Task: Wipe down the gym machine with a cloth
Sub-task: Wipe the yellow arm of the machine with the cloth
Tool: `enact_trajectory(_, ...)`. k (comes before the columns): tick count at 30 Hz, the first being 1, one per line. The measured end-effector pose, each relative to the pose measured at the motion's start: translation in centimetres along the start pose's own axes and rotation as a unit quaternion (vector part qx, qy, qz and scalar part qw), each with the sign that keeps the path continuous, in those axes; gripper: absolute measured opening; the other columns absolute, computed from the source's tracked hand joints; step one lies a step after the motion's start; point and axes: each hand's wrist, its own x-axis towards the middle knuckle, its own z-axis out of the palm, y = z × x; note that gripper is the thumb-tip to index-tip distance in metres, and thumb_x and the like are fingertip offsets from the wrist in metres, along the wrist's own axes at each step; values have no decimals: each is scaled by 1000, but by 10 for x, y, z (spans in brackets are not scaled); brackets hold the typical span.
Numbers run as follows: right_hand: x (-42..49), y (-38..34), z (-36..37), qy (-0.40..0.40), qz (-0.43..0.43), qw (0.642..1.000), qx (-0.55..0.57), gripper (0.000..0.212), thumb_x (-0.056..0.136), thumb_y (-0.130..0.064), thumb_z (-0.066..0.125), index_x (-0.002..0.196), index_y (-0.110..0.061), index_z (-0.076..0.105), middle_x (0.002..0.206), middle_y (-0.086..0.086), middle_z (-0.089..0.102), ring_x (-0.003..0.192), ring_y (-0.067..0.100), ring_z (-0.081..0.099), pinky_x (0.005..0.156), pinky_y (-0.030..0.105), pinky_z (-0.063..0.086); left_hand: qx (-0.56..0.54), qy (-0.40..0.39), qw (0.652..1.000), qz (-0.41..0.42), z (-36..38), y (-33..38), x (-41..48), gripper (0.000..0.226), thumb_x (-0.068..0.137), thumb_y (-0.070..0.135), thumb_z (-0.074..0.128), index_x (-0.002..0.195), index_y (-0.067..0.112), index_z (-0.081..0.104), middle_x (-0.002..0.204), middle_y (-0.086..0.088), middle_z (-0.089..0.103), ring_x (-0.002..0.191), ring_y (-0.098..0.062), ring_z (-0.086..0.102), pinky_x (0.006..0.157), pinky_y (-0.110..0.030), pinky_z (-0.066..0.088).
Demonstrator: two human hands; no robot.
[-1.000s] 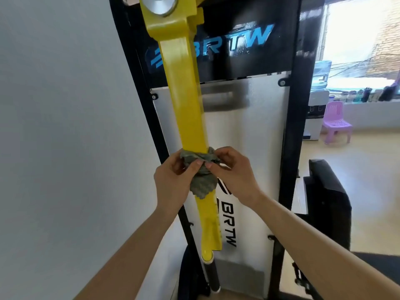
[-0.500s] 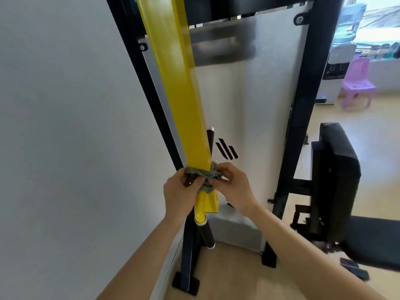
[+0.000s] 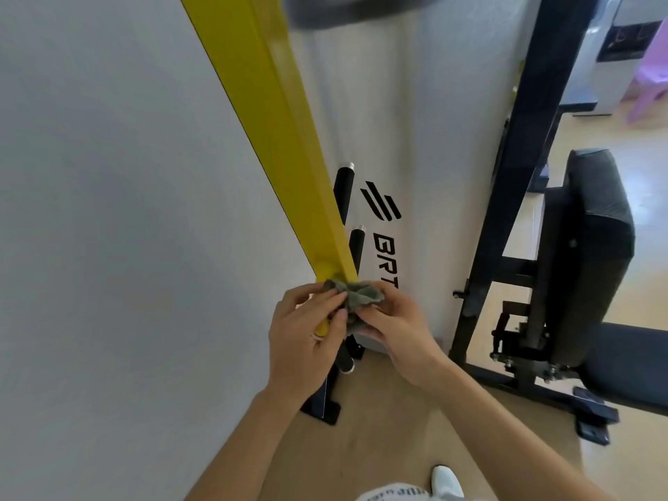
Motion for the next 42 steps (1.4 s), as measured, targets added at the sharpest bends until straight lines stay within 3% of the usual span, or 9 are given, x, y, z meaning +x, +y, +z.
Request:
enact_trajectory(8, 34, -13, -34, 121, -159, 952, -232, 39, 75, 9, 78, 97, -22, 73, 99, 0, 74, 95, 15, 69, 80, 24, 57, -81, 37, 963, -255, -1, 1, 21, 26, 92, 34, 72, 118, 31, 70, 109, 13, 70, 98, 6, 64, 71, -9, 54)
enact_trajectory(13, 69, -22, -32, 103, -245, 910, -319, 40, 77, 0, 81, 108, -23, 72, 108, -5, 68, 101, 5, 62, 86, 24, 54, -67, 58, 959, -270, 9, 2, 19, 22, 92, 29, 71, 113, 26, 75, 89, 14, 71, 87, 1, 67, 67, -12, 54)
enact_trajectory(15, 77, -19, -24, 51, -239, 922, -301, 45, 78, 2, 80, 116, -21, 71, 110, -5, 69, 104, 8, 63, 89, 28, 56, -78, 67, 953, -286, 11, 5, 18, 21, 93, 28, 70, 113, 27, 74, 88, 15, 72, 84, -2, 67, 66, -11, 53)
enact_trajectory(17, 79, -12, -20, 16, -228, 926, -300, 54, 77, 8, 76, 123, -19, 68, 111, -10, 68, 105, -1, 62, 89, 19, 54, -90, 74, 946, -302, 13, 6, 17, 21, 93, 27, 70, 114, 30, 73, 90, 16, 72, 82, -3, 66, 66, -10, 51)
enact_trajectory(23, 78, 38, -32, 40, -166, 926, -337, 49, 78, 3, 80, 123, -13, 66, 110, -4, 67, 99, -13, 58, 85, 7, 48, -109, 81, 940, -313, 11, 1, 19, 19, 94, 25, 69, 112, 33, 70, 89, 13, 73, 77, -3, 64, 61, -11, 50)
enact_trajectory(29, 76, 68, -46, 38, -73, 904, -418, 37, 75, 1, 77, 107, -17, 70, 97, -3, 69, 89, 11, 65, 79, 27, 57, -118, 69, 944, -302, 6, -3, 20, 19, 91, 29, 69, 109, 34, 70, 80, 14, 72, 73, -5, 64, 58, -11, 50)
enact_trajectory(34, 73, 50, -66, 78, 7, 894, -440, 24, 77, -6, 76, 99, -17, 73, 89, 0, 69, 85, 16, 65, 69, 20, 52, -133, 60, 944, -295, 9, 2, 19, 19, 92, 21, 71, 108, 32, 70, 75, 13, 68, 68, -3, 62, 56, -7, 46)
enact_trajectory(37, 67, 30, -61, 113, -14, 936, -333, 27, 76, -7, 79, 98, -21, 75, 88, -2, 73, 83, 11, 69, 64, 13, 53, -139, 63, 945, -290, 13, 5, 18, 20, 91, 28, 69, 110, 26, 73, 73, 12, 68, 68, -6, 62, 56, -8, 45)
enact_trajectory(42, 61, 12, -34, 85, -107, 959, -250, 39, 79, -16, 84, 115, -22, 72, 108, -4, 71, 102, 9, 66, 82, 20, 57, -140, 65, 942, -297, 17, 6, 16, 26, 91, 28, 69, 114, 18, 75, 81, 11, 70, 70, -5, 63, 57, -9, 46)
